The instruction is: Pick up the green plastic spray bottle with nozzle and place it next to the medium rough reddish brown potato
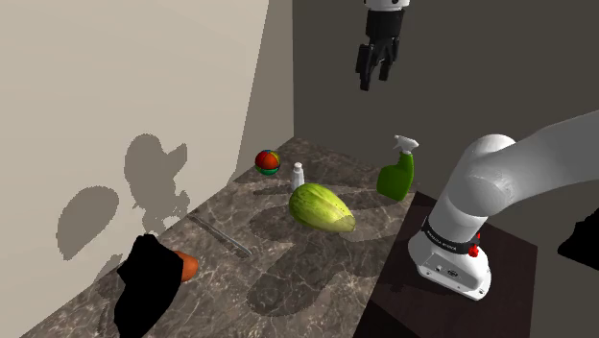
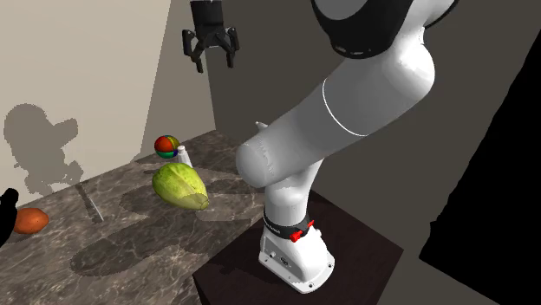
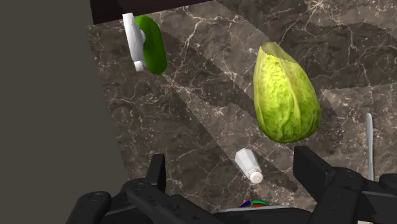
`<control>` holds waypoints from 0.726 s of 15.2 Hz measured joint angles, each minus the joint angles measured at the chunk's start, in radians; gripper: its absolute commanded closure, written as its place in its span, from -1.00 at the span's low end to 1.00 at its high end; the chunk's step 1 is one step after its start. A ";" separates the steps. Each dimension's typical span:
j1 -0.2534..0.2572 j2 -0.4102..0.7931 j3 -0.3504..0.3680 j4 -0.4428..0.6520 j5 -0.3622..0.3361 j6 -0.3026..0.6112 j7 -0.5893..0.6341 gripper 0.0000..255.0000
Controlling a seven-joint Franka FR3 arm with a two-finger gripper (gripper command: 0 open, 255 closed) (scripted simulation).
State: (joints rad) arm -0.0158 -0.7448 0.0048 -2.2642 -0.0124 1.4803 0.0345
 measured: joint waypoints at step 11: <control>-0.044 -0.261 -0.112 -0.345 -0.088 0.093 -0.119 -1.00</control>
State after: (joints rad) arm -0.0596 -1.0060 -0.1076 -2.6096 -0.1002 1.5736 -0.0840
